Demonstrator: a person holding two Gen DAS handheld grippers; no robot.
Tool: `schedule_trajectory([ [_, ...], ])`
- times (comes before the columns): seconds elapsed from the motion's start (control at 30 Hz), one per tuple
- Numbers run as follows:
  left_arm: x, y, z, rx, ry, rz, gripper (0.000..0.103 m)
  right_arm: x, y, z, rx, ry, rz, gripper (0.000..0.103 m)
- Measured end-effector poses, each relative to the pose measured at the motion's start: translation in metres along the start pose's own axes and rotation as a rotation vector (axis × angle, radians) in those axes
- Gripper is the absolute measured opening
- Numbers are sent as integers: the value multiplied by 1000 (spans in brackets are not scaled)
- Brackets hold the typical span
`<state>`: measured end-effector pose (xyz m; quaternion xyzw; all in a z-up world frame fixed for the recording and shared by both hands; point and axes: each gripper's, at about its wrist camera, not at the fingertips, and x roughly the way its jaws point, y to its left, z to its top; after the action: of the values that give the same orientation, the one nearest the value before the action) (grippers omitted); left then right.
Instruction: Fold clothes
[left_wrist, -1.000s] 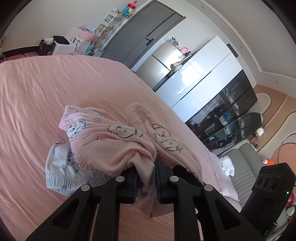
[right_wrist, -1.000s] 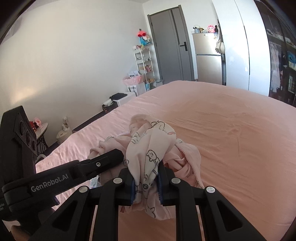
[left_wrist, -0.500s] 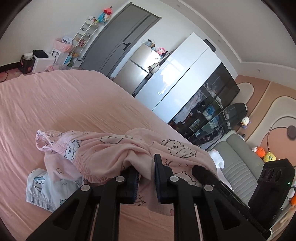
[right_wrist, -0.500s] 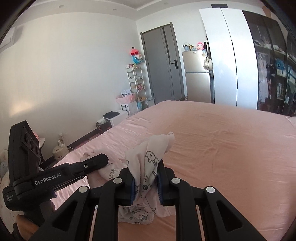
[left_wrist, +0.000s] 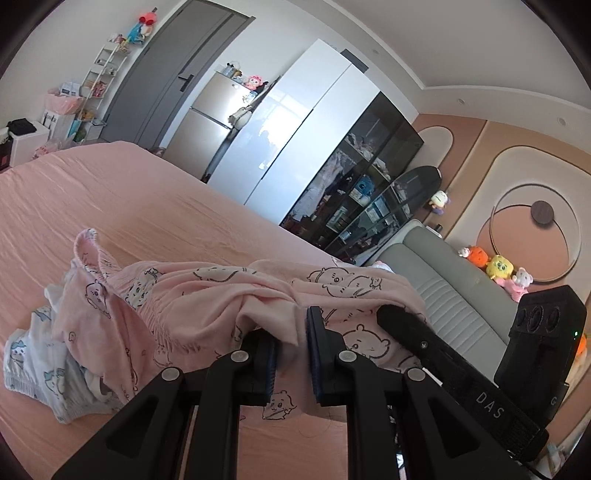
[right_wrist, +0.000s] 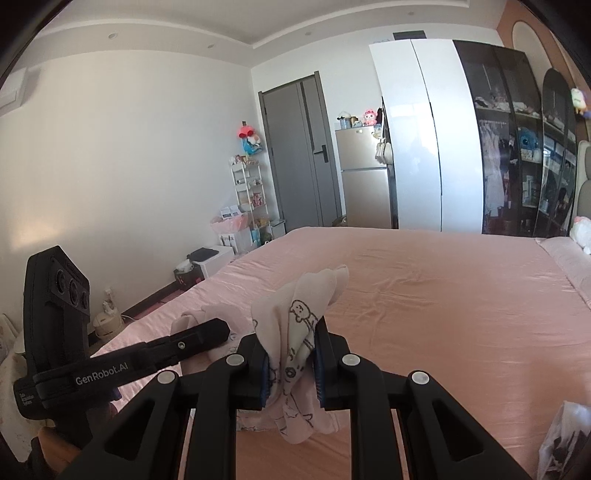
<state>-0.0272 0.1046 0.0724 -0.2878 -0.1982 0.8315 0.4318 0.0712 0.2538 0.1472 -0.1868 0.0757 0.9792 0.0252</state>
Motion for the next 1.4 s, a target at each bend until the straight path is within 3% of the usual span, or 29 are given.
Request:
schedule_trajectory([
  [0.2, 3, -29, -19, 17, 65, -25, 13, -28, 2, 6, -69, -1, -24, 16],
  [0.53, 4, -56, -50, 13, 130, -62, 13, -60, 7, -20, -119, 49, -52, 16],
  [0.67, 6, -46, -60, 4, 183, -32, 13, -62, -8, -34, -81, 84, -69, 16],
  [0.77, 12, -39, -68, 22, 236, 38, 14, -53, -24, -50, -15, 136, -76, 16],
  [0.97, 30, -13, -88, -74, 382, 85, 19, -31, -47, -87, 74, 254, -94, 16],
  [1.07, 34, 0, -100, -115, 418, 92, 26, -24, -54, -104, 98, 297, -106, 17],
  [1.2, 37, 28, -118, -228, 458, 97, 63, -16, -63, -118, 124, 342, -133, 17],
  [1.23, 37, 36, -122, -279, 460, 87, 68, -14, -64, -120, 127, 353, -136, 18],
  [1.4, 34, 79, -137, -557, 439, 9, 72, -7, -70, -131, 99, 406, -197, 21],
])
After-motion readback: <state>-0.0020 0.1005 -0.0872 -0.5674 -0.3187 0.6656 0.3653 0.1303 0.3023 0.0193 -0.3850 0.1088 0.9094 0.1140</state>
